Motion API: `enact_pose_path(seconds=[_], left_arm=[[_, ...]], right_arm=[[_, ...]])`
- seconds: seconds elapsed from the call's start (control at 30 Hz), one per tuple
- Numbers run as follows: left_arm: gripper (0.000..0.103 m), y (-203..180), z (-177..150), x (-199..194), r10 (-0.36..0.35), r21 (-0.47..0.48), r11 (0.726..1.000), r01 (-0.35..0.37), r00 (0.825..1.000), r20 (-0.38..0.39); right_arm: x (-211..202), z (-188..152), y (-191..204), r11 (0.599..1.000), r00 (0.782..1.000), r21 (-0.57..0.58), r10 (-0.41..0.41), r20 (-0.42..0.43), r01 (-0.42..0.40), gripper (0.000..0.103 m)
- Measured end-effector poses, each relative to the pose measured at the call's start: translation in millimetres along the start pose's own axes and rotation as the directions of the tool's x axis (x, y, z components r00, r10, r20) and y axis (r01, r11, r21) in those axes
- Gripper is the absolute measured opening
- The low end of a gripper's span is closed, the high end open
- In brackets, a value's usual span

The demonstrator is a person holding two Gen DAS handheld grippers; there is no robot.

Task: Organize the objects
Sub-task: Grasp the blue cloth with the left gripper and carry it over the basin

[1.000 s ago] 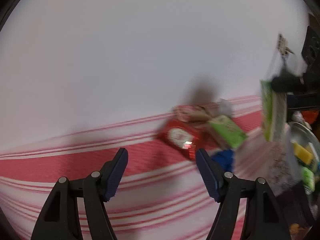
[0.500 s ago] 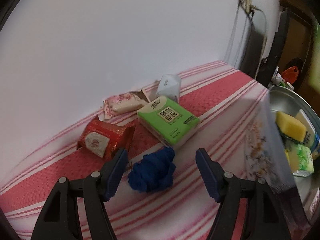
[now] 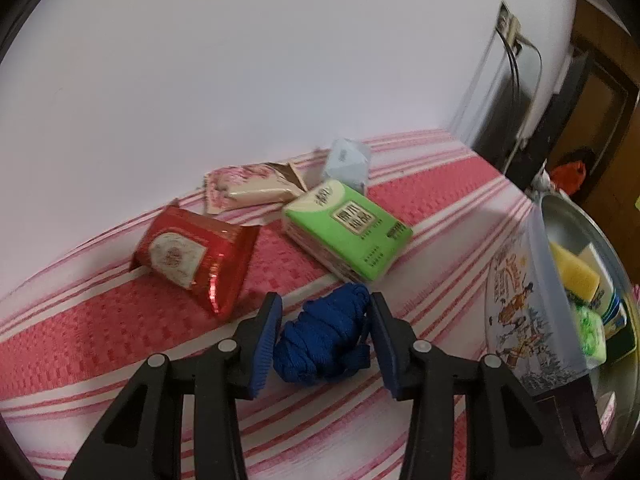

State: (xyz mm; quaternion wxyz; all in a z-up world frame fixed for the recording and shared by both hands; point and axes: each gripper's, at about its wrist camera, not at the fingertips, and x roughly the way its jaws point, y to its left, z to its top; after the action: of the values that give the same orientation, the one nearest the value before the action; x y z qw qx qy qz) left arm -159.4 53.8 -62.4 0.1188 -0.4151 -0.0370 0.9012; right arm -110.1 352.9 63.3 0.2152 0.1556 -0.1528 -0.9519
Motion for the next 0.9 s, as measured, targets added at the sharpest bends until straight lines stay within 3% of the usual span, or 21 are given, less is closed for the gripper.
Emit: enact_pose_path(seconds=[0.17,0.37,0.5,0.8,0.9], left_arm=[[0.046,2.7,-3.0,-26.2,0.004,-0.013,1.0,-0.002,0.993,0.116],[0.047,3.7,-4.5,-58.7,0.041,-0.055,0.998,-0.029,0.971,0.236],[0.047,-1.6,-7.1,-70.6,0.019,-0.082,0.997,0.002,0.965,0.262],[0.047,-47.6,-14.1,-92.5,0.043,0.009,0.999,-0.047,0.955,0.294],[0.047,-58.2,-18.8,-94.5,0.086,0.035,0.994,-0.101,0.949,0.302]], right_arm=[[-1.7,-3.8,-3.1,1.0,0.999,-0.005,-0.01,0.036,0.011,0.062],[-2.3,-6.7,4.0,0.998,0.999,-0.058,-0.012,0.052,0.016,0.062],[-2.0,-10.2,6.2,0.998,0.999,-0.068,-0.008,0.053,0.012,0.062],[-7.1,-14.5,3.8,0.997,0.995,-0.072,-0.015,0.095,0.022,0.062],[-10.7,-17.7,3.9,0.997,0.995,-0.072,-0.013,0.104,0.02,0.062]])
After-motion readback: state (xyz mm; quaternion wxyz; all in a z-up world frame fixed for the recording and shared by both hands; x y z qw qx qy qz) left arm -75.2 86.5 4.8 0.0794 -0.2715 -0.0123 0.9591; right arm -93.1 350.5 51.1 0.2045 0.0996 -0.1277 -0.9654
